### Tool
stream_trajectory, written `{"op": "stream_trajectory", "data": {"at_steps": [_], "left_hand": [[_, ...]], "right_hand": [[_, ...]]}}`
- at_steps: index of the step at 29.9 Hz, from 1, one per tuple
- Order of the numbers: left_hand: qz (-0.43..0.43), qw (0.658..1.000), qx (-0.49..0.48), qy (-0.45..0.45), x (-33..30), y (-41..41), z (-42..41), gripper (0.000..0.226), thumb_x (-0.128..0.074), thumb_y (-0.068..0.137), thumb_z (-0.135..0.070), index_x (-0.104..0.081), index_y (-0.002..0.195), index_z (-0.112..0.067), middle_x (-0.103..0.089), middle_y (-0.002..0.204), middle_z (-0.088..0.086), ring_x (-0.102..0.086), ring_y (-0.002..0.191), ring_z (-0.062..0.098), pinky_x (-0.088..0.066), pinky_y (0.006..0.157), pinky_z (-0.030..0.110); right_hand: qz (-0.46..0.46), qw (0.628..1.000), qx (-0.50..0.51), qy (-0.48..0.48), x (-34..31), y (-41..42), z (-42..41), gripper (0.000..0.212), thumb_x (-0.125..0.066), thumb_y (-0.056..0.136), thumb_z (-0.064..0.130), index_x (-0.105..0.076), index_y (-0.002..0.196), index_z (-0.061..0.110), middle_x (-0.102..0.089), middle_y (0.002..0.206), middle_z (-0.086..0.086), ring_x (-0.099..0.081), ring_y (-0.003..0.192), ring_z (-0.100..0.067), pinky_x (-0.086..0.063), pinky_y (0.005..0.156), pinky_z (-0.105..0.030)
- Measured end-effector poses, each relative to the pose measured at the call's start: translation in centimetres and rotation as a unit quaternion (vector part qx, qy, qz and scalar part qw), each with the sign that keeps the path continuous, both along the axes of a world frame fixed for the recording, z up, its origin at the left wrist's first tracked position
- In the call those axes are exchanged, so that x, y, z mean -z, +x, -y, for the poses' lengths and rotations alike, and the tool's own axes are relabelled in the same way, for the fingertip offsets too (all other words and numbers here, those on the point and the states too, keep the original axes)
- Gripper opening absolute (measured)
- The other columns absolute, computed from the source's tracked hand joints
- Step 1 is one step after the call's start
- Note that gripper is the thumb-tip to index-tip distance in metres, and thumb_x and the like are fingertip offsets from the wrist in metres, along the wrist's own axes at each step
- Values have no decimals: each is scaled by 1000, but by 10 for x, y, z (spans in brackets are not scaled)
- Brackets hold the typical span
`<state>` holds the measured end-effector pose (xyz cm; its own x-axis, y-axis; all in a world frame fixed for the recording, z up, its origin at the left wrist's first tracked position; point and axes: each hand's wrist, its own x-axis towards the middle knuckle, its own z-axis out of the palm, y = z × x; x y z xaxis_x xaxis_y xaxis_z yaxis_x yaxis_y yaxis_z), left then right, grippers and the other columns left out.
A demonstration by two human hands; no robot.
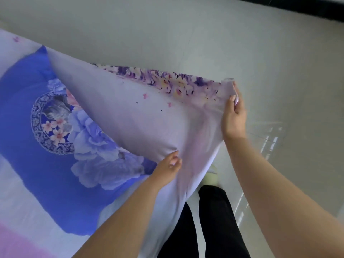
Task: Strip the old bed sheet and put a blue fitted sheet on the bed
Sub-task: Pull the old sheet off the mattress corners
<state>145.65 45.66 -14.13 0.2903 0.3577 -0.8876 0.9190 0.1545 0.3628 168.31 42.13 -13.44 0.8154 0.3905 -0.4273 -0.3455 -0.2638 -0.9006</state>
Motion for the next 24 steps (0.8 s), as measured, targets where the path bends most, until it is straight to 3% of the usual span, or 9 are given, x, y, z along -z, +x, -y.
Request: {"op": "stream_trajectory", "data": {"at_steps": [2, 4, 7, 9, 12, 15, 18, 22, 24], "left_hand": [[46, 983, -180, 4, -13, 11, -11, 45, -31, 103, -37, -43, 138, -13, -61, 105, -8, -56, 86, 1, -41, 73, 20], [129, 920, -369, 2, -30, 9, -28, 43, -16, 105, -36, -56, 120, -35, -61, 99, -23, -58, 79, -12, -43, 72, 12], [199, 839, -504, 43, -60, -10, -63, 76, -26, 99, -8, -64, 49, -52, -59, 54, -29, -57, 52, -14, -43, 53, 2], [257, 809, -528, -13, -78, -28, -79, 38, -44, 80, -30, -71, 53, -27, -63, 54, -11, -62, 51, 5, -49, 53, 14], [166, 855, -492, 3, -74, -37, -92, 13, -51, 88, -8, -63, 83, -11, -66, 58, 4, -63, 54, 19, -53, 48, 23], [136, 860, -487, 67, -64, -34, -93, 17, -45, 96, -4, -57, 96, -17, -67, 77, 4, -61, 58, 18, -48, 40, 24], [99, 888, -440, 95, -62, -31, -93, 13, -42, 98, -18, -52, 98, -26, -55, 85, -5, -52, 67, 13, -47, 41, 21], [104, 940, -208, 248, -68, -49, -100, 6, -56, 93, -21, -57, 99, -23, -61, 92, -1, -56, 86, 22, -47, 55, 19], [40, 914, -90, 393, -71, -68, -107, 16, -51, 91, -11, -61, 103, -14, -63, 104, 13, -56, 95, 32, -42, 68, 30]], "right_hand": [[131, 977, -146, 79, -30, -34, -16, 38, -36, 100, 19, -43, 137, 24, -47, 137, 13, -44, 129, -7, -32, 107, -18], [215, 910, -322, 146, -49, -86, -29, 41, -38, 96, 15, -50, 136, 14, -54, 135, 3, -51, 124, -17, -36, 106, -25], [139, 835, -513, 140, -58, -154, -35, 38, -41, 95, 17, -60, 127, 14, -60, 130, -4, -52, 124, -21, -33, 104, -19], [60, 833, -541, 103, -56, -174, -32, 31, -43, 99, 17, -62, 124, 18, -63, 126, 1, -49, 122, -12, -30, 100, -10], [-92, 893, -434, 74, -56, -182, -32, 22, -51, 96, 33, -68, 97, 18, -64, 81, 11, -55, 75, -5, -43, 78, -22], [-16, 976, -213, -33, -29, -171, -34, 26, -47, 95, 34, -63, 109, 18, -62, 108, 3, -55, 105, -14, -43, 96, -32], [-17, 966, -223, -130, -3, -145, -39, 45, -34, 102, 26, -34, 143, 8, -40, 145, -7, -34, 136, -22, -26, 113, -32], [-52, 928, -326, -173, 27, -124, -51, 44, -28, 104, 28, -33, 143, 9, -43, 138, -7, -35, 134, -27, -27, 105, -29], [-44, 928, -324, -178, 34, -124, -57, 44, -28, 103, 30, -35, 144, 13, -43, 142, -8, -37, 134, -26, -28, 106, -27]]}}
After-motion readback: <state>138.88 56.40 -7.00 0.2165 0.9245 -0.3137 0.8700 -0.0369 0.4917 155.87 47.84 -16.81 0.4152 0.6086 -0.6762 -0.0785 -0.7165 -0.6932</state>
